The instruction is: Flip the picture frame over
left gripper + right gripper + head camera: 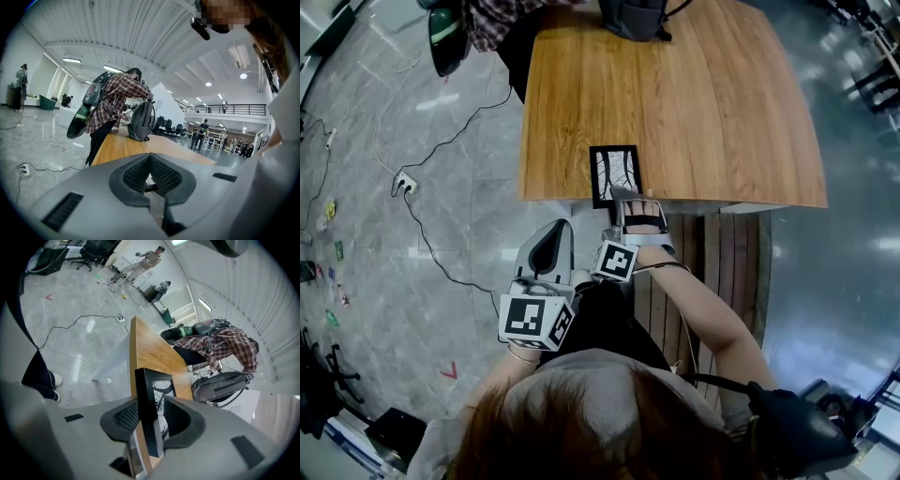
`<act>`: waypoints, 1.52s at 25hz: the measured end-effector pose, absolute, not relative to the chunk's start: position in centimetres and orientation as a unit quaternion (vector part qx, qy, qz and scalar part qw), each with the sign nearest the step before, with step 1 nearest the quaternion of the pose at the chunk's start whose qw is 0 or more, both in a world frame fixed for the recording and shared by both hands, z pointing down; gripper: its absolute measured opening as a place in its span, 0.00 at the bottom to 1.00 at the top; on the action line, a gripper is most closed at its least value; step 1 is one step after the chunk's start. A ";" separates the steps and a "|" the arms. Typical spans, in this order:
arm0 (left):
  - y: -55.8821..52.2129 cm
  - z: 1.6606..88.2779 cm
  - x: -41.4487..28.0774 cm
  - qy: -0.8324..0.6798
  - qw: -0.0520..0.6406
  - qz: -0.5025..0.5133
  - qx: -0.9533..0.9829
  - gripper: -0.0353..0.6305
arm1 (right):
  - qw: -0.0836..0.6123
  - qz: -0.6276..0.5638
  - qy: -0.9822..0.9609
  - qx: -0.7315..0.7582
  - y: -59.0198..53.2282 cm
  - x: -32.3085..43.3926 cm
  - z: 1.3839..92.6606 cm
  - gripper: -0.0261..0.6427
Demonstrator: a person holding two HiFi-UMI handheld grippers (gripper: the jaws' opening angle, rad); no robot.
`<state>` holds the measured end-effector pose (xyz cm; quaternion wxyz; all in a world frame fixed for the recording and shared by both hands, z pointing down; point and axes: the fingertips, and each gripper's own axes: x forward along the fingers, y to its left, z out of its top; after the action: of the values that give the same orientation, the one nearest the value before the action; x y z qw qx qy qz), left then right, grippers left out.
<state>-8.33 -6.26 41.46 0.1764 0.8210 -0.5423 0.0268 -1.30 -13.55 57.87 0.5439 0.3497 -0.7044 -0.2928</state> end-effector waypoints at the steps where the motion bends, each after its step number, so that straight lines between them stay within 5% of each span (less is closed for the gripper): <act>1: -6.3 41.4 -8.4 -0.543 0.177 0.026 0.820 0.06 | 0.555 -0.283 -0.702 0.345 -13.8 -1.2 57.9 0.22; 4: -6.4 41.4 -8.6 -0.544 0.179 0.025 0.819 0.06 | 0.602 -0.228 -0.702 0.305 -13.9 -0.6 58.2 0.28; 6: -6.4 41.4 -8.7 -0.544 0.179 0.023 0.819 0.06 | 0.633 -0.182 -0.705 0.261 -13.2 -0.3 59.1 0.45; 21: -6.7 41.2 -9.7 -0.551 0.175 0.009 0.816 0.06 | 0.564 -0.095 -0.742 0.350 -10.1 0.8 57.5 0.45; 25: -6.8 39.8 -9.2 -0.548 0.161 0.000 0.821 0.06 | 0.433 -0.027 -0.787 0.439 -11.1 1.0 50.7 0.45; 34: -8.5 33.5 -8.3 -0.542 0.114 -0.050 0.831 0.06 | -0.042 0.132 -0.865 0.483 -10.7 3.0 29.9 0.42; 38: -8.5 31.6 -6.5 -0.525 0.100 -0.066 0.843 0.06 | -0.095 0.107 -0.852 0.504 -9.8 4.8 26.8 0.06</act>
<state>-6.52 -8.45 31.65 0.1003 0.8429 -0.5246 -0.0656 4.82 -9.80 26.80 -0.0953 0.5035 -0.8520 0.1071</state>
